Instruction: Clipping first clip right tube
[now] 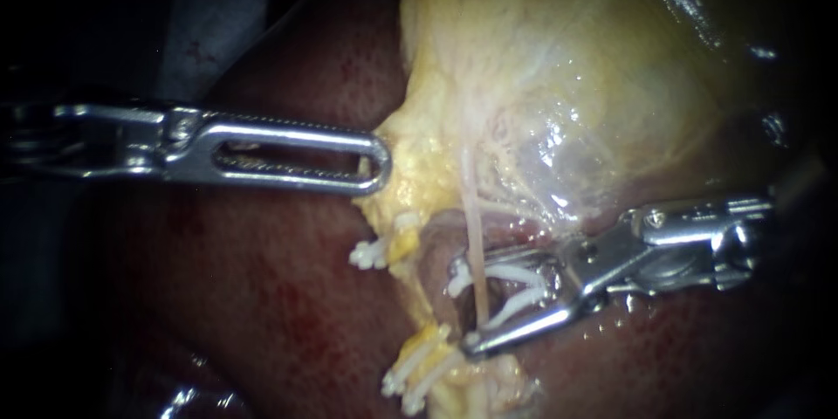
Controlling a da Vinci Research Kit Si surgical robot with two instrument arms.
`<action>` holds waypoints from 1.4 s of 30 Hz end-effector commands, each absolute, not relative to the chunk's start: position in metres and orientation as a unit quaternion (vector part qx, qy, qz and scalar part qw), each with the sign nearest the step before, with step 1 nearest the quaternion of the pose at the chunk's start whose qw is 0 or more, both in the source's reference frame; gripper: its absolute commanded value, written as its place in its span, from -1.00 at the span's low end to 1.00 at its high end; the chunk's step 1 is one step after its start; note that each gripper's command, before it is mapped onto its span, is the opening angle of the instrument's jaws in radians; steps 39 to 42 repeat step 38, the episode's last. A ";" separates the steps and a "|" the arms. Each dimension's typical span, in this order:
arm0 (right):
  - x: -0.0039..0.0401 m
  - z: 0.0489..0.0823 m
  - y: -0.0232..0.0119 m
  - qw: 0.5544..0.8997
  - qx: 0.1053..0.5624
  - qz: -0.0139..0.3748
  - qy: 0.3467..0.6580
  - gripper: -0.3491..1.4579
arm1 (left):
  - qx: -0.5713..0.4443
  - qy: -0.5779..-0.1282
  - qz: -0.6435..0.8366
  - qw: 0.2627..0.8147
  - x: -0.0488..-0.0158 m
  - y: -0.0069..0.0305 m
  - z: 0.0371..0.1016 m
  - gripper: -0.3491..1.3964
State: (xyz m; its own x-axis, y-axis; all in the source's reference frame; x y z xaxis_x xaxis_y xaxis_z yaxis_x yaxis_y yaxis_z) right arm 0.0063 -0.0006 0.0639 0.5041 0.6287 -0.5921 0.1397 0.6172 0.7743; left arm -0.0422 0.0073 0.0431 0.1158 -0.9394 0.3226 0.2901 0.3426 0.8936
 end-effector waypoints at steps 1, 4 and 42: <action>0.0063 0.0638 -0.0006 0.767 0.407 0.158 0.471 -0.10 | 0.339 -0.478 -0.462 0.665 -0.0422 0.0073 0.0432 -1.00; 0.0062 0.0639 -0.0005 0.767 0.410 0.162 0.466 -0.18 | 0.339 -0.478 -0.462 0.665 -0.0422 0.0073 0.0432 -1.00; 0.0047 0.0639 -0.0001 0.755 0.461 0.185 0.428 -1.00 | 0.339 -0.478 -0.462 0.665 -0.0424 0.0074 0.0432 -1.00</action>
